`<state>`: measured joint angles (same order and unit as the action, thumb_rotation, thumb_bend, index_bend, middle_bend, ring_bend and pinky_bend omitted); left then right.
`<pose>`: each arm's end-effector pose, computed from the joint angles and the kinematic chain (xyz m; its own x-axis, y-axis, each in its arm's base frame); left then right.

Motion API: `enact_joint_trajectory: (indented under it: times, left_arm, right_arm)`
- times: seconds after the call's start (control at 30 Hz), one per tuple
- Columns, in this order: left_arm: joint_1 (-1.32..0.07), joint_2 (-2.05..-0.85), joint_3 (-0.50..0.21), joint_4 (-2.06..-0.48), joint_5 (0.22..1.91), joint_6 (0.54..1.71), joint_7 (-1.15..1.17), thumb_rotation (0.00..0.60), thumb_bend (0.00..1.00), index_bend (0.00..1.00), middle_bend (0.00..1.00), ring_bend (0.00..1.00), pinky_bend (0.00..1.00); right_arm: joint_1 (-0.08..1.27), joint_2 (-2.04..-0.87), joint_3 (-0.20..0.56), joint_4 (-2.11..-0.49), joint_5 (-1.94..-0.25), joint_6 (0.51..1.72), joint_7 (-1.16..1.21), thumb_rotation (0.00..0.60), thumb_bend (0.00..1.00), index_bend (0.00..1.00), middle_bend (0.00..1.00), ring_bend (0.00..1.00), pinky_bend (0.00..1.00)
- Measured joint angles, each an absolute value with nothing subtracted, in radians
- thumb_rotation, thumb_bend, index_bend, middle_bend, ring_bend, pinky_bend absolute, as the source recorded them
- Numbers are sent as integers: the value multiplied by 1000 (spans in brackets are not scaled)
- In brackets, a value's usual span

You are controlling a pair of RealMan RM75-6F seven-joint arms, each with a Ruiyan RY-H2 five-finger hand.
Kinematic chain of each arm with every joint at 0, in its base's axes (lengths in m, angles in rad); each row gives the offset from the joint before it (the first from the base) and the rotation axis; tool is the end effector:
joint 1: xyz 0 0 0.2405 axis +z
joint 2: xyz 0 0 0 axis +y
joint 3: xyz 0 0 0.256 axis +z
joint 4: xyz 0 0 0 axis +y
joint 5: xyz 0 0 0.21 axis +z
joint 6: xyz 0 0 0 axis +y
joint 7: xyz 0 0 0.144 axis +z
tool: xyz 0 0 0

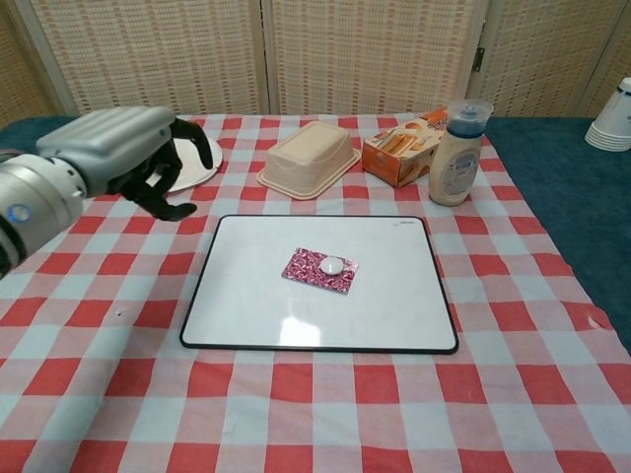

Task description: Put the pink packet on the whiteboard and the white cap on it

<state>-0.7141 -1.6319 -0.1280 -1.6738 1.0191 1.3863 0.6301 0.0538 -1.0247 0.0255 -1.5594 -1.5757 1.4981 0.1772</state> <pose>-0.1214 0.3045 -0.0032 0.4288 0.0586 0.9015 0.8817 -0.2447 -0.4035 -0.3244 -0.1669 0.1892 0.3729 -0.0272 0.9275 -0.9273 -0.0462 0.3715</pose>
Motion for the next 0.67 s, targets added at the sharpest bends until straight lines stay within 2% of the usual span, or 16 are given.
enact_joint_trajectory:
  times: [0.03, 0.07, 0.13, 0.17, 0.27, 0.37, 0.67]
  left_arm:
    - [-694, -1609, -99, -1679, 1048, 1389, 582, 600, 230, 40, 128, 170, 399]
    - [-665, -1571, -55, -1684, 1090, 1391, 518, 600, 223, 6, 41, 61, 248]
    - [-621, -1506, 17, -1682, 1160, 1393, 434, 600, 210, 0, 0, 0, 85]
    - [-590, -1465, 64, -1674, 1210, 1399, 388, 600, 204, 0, 0, 0, 56]
    - [-519, -1409, 139, -1627, 1312, 1421, 279, 600, 198, 0, 0, 0, 35]
    - [-456, -1395, 162, -1553, 1378, 1453, 176, 600, 198, 0, 0, 0, 12]
    - [-372, -1365, 124, -1489, 1426, 1484, 57, 600, 198, 0, 0, 0, 0]
  right_arm:
    - [54, -1024, 24, -1562, -1578, 1498, 175, 600, 53, 97, 4, 0, 35]
    - [53, -1024, 23, -1564, -1582, 1501, 172, 600, 54, 97, 4, 0, 35]
    - [51, -1024, 22, -1566, -1585, 1507, 169, 600, 53, 98, 4, 0, 35]
    - [50, -1024, 22, -1567, -1584, 1508, 169, 600, 53, 98, 4, 0, 35]
    - [50, -1024, 26, -1565, -1573, 1507, 168, 600, 53, 98, 4, 0, 35]
    - [52, -1026, 30, -1564, -1564, 1502, 165, 600, 53, 99, 4, 0, 36]
    - [56, -1041, 30, -1564, -1560, 1493, 127, 600, 53, 99, 4, 0, 36]
